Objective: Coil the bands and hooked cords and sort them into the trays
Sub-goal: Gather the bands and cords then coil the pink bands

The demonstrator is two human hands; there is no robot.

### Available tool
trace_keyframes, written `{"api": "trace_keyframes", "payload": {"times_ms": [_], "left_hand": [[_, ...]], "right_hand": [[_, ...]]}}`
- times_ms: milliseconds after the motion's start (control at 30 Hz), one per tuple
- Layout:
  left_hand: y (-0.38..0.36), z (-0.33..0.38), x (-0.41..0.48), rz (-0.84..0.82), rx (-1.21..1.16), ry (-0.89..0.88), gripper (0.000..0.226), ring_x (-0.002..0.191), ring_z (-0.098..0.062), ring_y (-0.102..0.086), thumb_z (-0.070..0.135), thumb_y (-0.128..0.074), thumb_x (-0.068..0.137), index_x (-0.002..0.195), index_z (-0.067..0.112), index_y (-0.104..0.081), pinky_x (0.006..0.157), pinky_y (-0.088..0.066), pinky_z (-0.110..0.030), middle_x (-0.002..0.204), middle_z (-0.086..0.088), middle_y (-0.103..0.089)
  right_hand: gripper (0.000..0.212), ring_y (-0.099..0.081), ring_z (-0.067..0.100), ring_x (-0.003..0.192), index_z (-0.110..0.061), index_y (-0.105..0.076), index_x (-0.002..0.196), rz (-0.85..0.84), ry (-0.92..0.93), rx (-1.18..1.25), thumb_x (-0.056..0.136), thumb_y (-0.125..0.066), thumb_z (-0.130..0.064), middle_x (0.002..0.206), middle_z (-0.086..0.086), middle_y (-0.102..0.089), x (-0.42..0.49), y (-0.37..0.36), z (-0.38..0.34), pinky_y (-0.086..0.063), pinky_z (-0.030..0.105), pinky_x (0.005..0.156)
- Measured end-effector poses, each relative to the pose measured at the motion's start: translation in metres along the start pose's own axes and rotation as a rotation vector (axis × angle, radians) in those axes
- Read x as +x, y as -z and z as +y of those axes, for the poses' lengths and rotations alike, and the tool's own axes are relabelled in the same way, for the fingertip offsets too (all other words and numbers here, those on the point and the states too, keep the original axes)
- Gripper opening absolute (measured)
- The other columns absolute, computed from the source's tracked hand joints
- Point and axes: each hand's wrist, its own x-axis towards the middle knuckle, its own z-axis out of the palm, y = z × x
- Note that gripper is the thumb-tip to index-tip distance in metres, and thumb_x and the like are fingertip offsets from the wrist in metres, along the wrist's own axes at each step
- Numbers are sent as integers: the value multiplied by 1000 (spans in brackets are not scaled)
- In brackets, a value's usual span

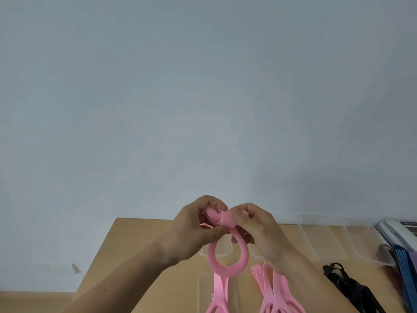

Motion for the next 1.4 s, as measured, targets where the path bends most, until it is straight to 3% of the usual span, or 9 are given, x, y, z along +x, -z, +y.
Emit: {"api": "trace_keyframes", "payload": {"times_ms": [267, 467, 633, 867, 1000, 1133, 1233, 1333, 1400], "left_hand": [[6, -4, 4, -22, 58, 186, 40, 82, -20, -66, 11, -79, 71, 107, 20, -64, 80, -56, -39, 87, -5, -69], [13, 1, 3, -140, 54, 307, 31, 76, -21, -68, 6, -73, 77, 107, 7, -65, 71, -54, -30, 89, -9, -71], [13, 4, 7, -177, -86, 355, 40, 80, -26, -66, 24, -66, 78, 107, -4, -66, 79, -54, -38, 93, -12, -68], [12, 0, 8, -104, -67, 282, 33, 80, -24, -69, 12, -75, 75, 107, 6, -68, 72, -55, -29, 95, -13, -70], [12, -5, 6, -52, 26, 211, 26, 78, -25, -68, 3, -76, 77, 100, 15, -69, 75, -56, -36, 104, -17, -66], [6, -4, 3, -48, 146, 146, 26, 72, -17, -63, 1, -69, 81, 96, 23, -65, 67, -50, -32, 92, -8, -69], [0, -3, 2, -28, 265, 59, 29, 57, -5, -56, 0, -68, 84, 94, 26, -64, 55, -42, -14, 87, 5, -63], [-3, -4, 0, 37, 303, -15, 32, 58, -3, -55, 1, -70, 82, 91, 31, -66, 54, -42, -13, 102, 7, -61], [-5, -6, -2, 73, 281, 18, 30, 60, -3, -58, 13, -74, 80, 95, 35, -63, 54, -44, -15, 93, 10, -65]], "right_hand": [[30, -69, 17, 69, -14, -71, 96, 9, 42, 19, 70, -82, -26, 82, 2, -72, 6, 3, 6, -55, 25, 64], [31, -68, 17, 82, -23, -71, 97, -20, 85, -16, 74, -82, -6, 89, -3, -72, 9, 3, 15, -56, 28, 78], [37, -71, 32, 91, -24, -69, 97, -49, 138, -79, 69, -81, -4, 101, 12, -70, 9, 5, 15, -58, 46, 88], [37, -69, 22, 87, -32, -66, 96, -9, 188, -227, 67, -79, -14, 97, 0, -72, 8, 1, 16, -60, 33, 75], [35, -68, 12, 86, -28, -67, 104, -3, 144, -179, 70, -76, -24, 96, -7, -72, 9, 5, 14, -54, 24, 72], [7, -66, 4, 72, -29, -71, 95, 56, 96, -227, 88, -72, -29, 80, -11, -73, 12, 6, 16, -51, 22, 71], [10, -70, 11, 76, -29, -72, 95, 33, 74, -252, 89, -69, -36, 85, -7, -73, 12, 2, 15, -59, 32, 73], [15, -74, 22, 76, -23, -72, 97, 9, 74, -232, 86, -73, -33, 85, 0, -74, 11, 1, 12, -62, 41, 74], [17, -75, 24, 74, -21, -72, 96, 6, 95, -211, 83, -77, -31, 84, 3, -76, 10, 2, 10, -61, 38, 73]]}}
